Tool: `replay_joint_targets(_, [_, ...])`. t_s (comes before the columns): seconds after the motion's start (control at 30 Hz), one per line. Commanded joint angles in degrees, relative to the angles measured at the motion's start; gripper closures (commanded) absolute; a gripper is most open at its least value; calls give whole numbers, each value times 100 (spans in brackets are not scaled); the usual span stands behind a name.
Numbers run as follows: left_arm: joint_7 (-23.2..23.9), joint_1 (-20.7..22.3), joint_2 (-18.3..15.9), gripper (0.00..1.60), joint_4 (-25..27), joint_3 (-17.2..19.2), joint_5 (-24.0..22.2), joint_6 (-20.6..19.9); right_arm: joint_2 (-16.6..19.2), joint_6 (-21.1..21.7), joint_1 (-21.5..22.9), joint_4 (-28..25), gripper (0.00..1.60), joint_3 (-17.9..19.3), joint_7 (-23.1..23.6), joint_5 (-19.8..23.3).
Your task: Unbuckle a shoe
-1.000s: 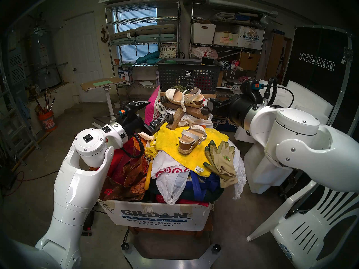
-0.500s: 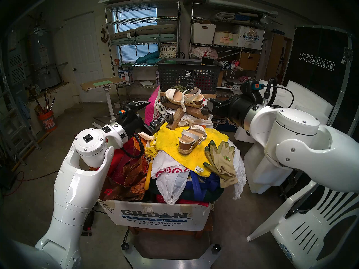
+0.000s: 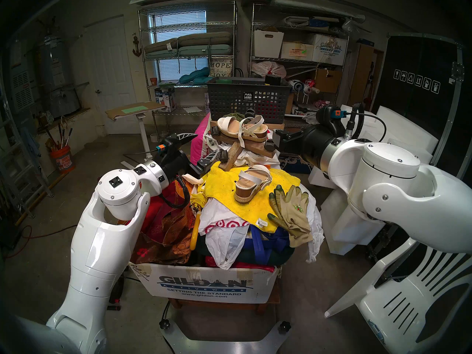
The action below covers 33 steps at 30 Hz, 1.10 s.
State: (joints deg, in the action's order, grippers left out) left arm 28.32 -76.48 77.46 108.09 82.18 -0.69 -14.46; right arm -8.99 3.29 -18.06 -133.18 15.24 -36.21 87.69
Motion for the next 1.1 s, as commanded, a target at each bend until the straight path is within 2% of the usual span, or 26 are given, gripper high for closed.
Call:
replay_joint_targets(0.0, [4,53,2,0,94,1,1,4,0,-7,58,7,0,60,-1,1])
replay_joint_targets(0.2, [4,53,2,0,94,1,1,4,0,-7,57,7,0,60,-1,1])
replay_joint_targets(0.27, [117,124,-68,0,-25,-147,75,76,0,-7,57,7,0,61,-1,1])
replay_joint_targets(0.3, [161,117,-1,0,-65,-169,-20,108,53,-111,30,-60,0,60,-138,96])
replay_joint_targets(0.33, [208,130,33,0,-88,-195,-78,78,160,34,40,-111,0,57,62,168])
replay_joint_targets(0.37, [297,159,42,0,-142,-243,-133,142,164,-74,-7,-185,0,30,-193,140])
replay_joint_targets(0.47, [424,317,39,0,-374,-439,-64,382,182,-130,-82,-202,0,4,-295,196])
replay_joint_targets(0.6, [501,677,77,0,-735,-756,165,618,212,-162,-138,-58,0,-10,-62,321])
replay_joint_targets(0.67, [568,725,137,0,-804,-786,224,745,225,-105,-167,17,0,-29,-3,345])
replay_joint_targets(0.7, [637,877,72,0,-924,-863,177,777,230,-113,-192,51,0,-40,29,368])
replay_joint_targets(0.77, [759,918,37,0,-967,-879,274,906,240,-126,-240,125,0,-57,129,427])
replay_joint_targets(0.97, [1124,1260,-266,0,-1295,-1119,625,1572,269,-295,-350,298,0,-79,624,707])
replay_joint_targets(1.07, [1293,1404,-353,0,-1409,-1185,730,1828,278,-184,-401,377,0,-120,859,690])
